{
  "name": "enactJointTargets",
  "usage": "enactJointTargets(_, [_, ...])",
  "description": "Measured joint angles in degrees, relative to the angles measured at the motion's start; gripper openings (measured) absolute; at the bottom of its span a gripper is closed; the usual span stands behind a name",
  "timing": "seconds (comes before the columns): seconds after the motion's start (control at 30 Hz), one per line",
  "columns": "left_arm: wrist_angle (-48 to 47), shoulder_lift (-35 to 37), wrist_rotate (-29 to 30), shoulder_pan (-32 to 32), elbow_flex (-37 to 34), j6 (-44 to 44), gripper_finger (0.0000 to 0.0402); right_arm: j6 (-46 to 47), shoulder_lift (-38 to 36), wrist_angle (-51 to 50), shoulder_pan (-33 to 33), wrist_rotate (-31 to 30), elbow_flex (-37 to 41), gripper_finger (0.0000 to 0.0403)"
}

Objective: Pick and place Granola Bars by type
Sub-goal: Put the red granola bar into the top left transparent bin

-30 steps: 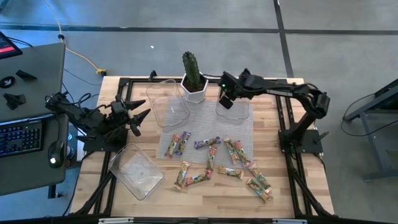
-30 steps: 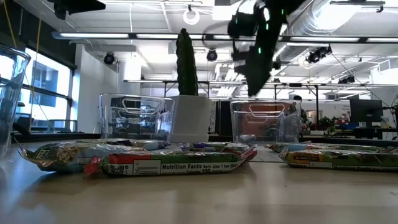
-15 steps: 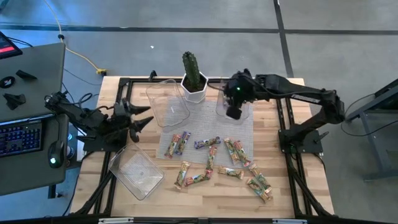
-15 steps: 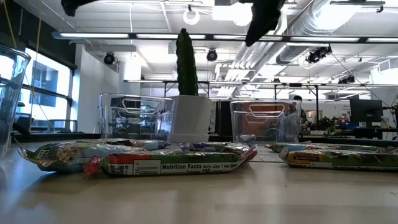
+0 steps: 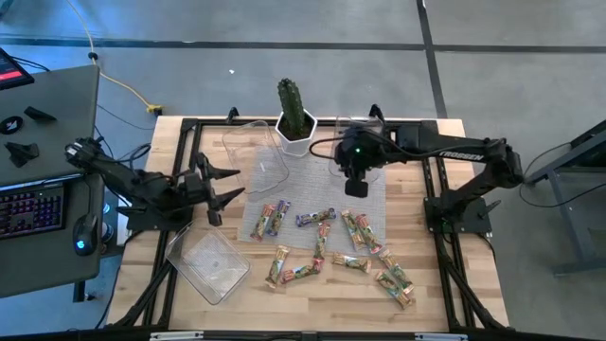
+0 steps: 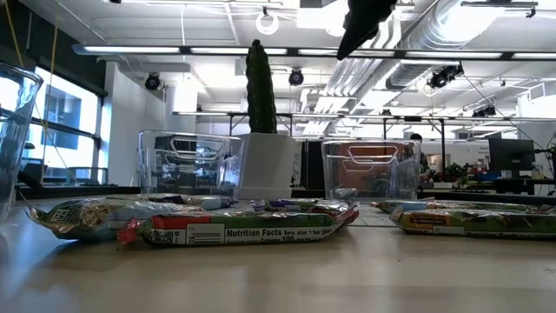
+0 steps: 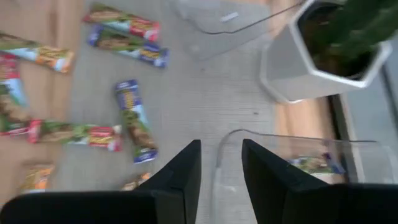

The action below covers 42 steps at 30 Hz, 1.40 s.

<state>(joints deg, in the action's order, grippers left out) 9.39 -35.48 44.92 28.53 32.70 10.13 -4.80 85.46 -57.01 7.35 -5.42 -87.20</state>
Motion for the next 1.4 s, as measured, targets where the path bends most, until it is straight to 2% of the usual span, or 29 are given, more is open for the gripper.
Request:
enactJointTargets(0.17, [-0.2, 0.0, -0.3, 0.0, 0.3, -0.1, 0.0211, 7.8, 0.1, -1.6, -2.5, -0.1, 0.0, 0.0115])
enactJointTargets(0.47, [-0.5, 0.0, -0.4, 0.0, 0.3, -1.8, 0.0211, 25.5, 1.3, -19.7, -6.8, -3.1, 0.0, 0.0184])
enactJointTargets(0.6, [-1.0, 0.0, -0.4, 0.0, 0.3, -1.9, 0.0211, 33.3, 1.8, -21.0, -11.4, -2.8, 3.4, 0.0198])
enactJointTargets(0.8, [-2.5, -0.1, -0.5, 0.0, 0.3, -3.4, 0.0211, 47.6, 1.9, -12.2, -19.1, -0.6, 17.5, 0.0199])
enactJointTargets(1.0, [-2.7, -0.1, -0.5, 0.0, 0.3, -3.4, 0.0211, 56.0, 1.9, 2.8, -23.0, 0.8, 30.5, 0.0199])
enactJointTargets(1.13, [-2.7, -0.1, -0.5, 0.0, 0.3, -3.4, 0.0211, 57.6, 1.9, 11.1, -23.3, 1.6, 35.8, 0.0199])
enactJointTargets(1.4, [-2.7, -0.1, -0.3, 0.0, 0.3, -3.4, 0.0211, 58.8, 1.9, 18.9, -23.2, 1.5, 41.8, 0.0199])
